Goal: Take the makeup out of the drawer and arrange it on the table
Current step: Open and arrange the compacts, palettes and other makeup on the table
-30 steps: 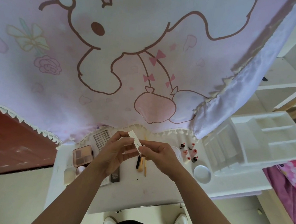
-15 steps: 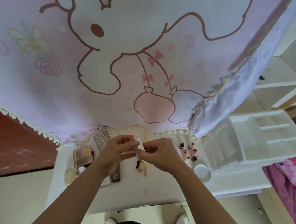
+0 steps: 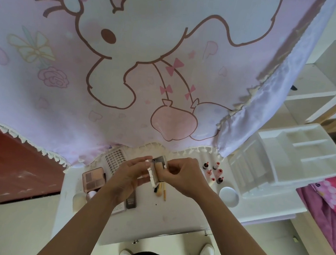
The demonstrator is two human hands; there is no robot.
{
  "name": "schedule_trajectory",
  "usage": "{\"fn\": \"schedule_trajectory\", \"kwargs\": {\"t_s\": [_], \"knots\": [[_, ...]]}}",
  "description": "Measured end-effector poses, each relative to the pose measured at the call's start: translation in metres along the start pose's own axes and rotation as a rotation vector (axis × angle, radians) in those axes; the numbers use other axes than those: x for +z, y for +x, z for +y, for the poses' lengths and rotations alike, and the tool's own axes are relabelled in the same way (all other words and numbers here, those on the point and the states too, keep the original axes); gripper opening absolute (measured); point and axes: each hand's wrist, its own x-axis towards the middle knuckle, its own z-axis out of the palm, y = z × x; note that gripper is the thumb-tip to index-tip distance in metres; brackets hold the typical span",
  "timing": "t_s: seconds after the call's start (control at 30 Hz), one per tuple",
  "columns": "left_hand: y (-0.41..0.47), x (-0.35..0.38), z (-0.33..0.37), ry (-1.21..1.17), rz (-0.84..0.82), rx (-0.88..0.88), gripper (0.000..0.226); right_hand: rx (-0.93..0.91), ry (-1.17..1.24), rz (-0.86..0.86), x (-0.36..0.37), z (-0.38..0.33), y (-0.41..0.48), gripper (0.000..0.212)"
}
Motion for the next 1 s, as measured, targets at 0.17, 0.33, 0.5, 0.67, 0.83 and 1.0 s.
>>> {"fn": "schedule_trajectory", "kwargs": {"t_s": [0.17,0.33,0.5,0.67,0.83,1.0], "knots": [[0.004,-0.007,-0.002,-0.189,0.002,-0.076,0.04,0.07,0.117,0.082,-0.004,0.013,0.0,0.041],[0.006,-0.006,-0.003,-0.365,-0.003,-0.133,0.045,0.129,0.232,0.074,-0.002,0.027,0.005,0.032],[0.009,-0.003,-0.007,-0.405,0.009,-0.157,0.044,0.268,0.332,0.073,-0.004,0.036,0.007,0.039],[0.011,-0.002,-0.008,-0.201,-0.02,-0.18,0.041,0.308,0.373,0.074,-0.008,0.035,0.003,0.024],[0.016,-0.004,-0.026,-0.052,-0.086,-0.219,0.038,0.419,0.431,0.145,-0.006,0.051,0.004,0.027],[0.022,0.001,-0.056,-0.137,-0.112,-0.268,0.043,0.559,0.683,0.133,-0.003,0.07,-0.01,0.031]]}}
